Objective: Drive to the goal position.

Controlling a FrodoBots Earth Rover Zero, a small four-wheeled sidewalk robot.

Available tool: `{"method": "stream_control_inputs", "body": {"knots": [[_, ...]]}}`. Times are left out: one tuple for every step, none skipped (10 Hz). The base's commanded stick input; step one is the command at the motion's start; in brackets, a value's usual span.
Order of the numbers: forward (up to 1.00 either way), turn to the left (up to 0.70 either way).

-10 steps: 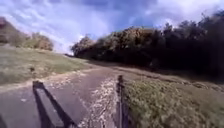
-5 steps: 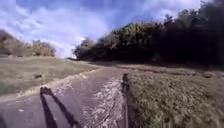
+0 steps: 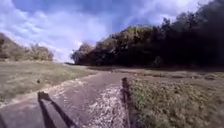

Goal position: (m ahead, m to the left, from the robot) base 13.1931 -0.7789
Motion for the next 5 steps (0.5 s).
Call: {"method": "stream_control_inputs", "body": {"knots": [[0.70,0.00],[0.70,0.00],[0.70,0.00],[0.70,0.00],[0.70,0.00]]}}
